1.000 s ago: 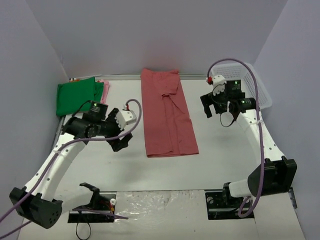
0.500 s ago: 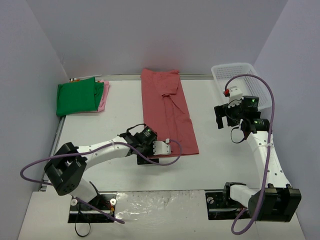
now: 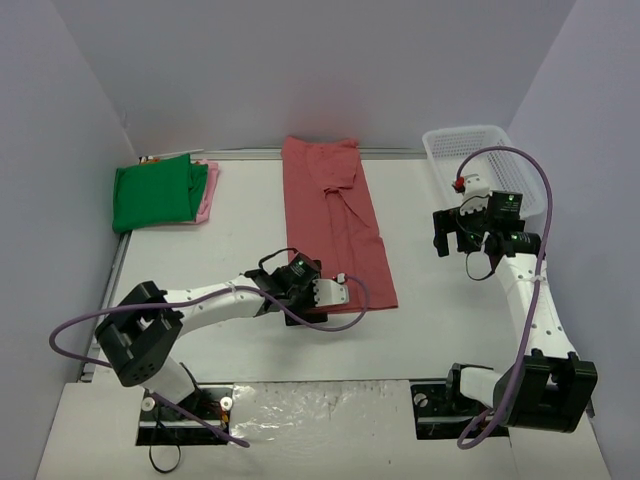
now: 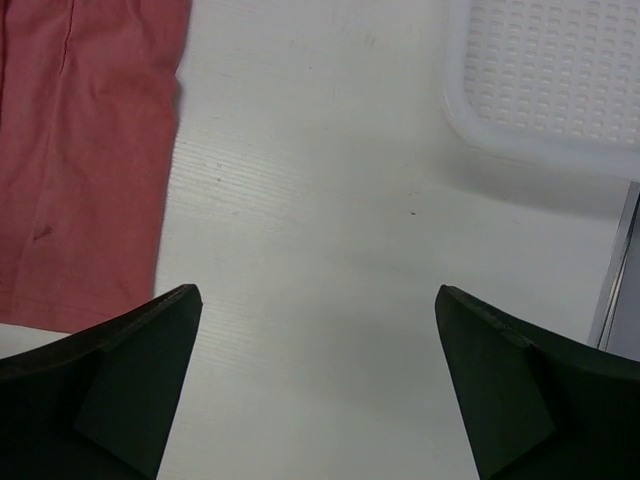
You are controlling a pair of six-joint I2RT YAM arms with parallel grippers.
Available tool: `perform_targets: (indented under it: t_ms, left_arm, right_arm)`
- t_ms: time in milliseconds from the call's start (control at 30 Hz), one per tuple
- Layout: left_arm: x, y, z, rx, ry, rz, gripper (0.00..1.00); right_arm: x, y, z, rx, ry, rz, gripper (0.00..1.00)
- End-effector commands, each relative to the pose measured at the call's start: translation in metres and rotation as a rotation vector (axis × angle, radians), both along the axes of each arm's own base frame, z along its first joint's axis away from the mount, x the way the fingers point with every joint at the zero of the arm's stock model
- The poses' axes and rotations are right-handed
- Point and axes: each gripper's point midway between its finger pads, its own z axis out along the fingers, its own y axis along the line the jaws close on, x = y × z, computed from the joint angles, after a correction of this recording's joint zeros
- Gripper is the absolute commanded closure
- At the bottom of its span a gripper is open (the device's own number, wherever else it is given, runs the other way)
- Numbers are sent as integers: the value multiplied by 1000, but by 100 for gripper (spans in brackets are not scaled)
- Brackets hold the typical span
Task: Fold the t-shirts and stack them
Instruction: Grab the bottom of the folded rectangular tshirt with both arms
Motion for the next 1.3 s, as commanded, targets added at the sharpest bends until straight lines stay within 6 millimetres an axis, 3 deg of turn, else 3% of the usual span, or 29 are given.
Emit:
perform_targets:
  t_ms: [0,100,300,367,467,500,600,767,1033,1167,1267]
  left_arm:
    - [-10,-4,-4,-6,61,-27,6]
    - [-25,-3,-11,14,135,-73,5]
    - [-30,1,-15,39,162,-74,0]
    - [-29,1,-21,52,174,-61,10]
    - [-25,0,-27,78,190,-37,42]
    - [-25,0,-31,85,200,-31,65]
    - [-21,-2,-30,79,202,-4,95]
    - [-28,-8,-18,19,263,-7,98]
    - [-35,2,16,-139,457,-39,98]
    - [-38,9,17,-178,577,-55,98]
    - [-43,9,14,-203,670,-60,98]
  right_arm:
    - [7,0,8,16,-22,1,0]
    - [7,-1,7,11,-18,-3,0]
    - [5,-1,-11,17,31,-1,0]
    - [5,0,-14,23,42,-1,0]
    - [4,1,-14,25,40,3,0]
    - [3,1,-12,24,34,3,0]
    - [1,0,-9,13,23,8,0]
    - [-7,7,-13,6,33,81,0]
    - [-35,36,-12,-69,-81,439,0]
    - [-39,55,-6,-9,-120,539,0]
    - [-44,69,-13,14,-135,668,0]
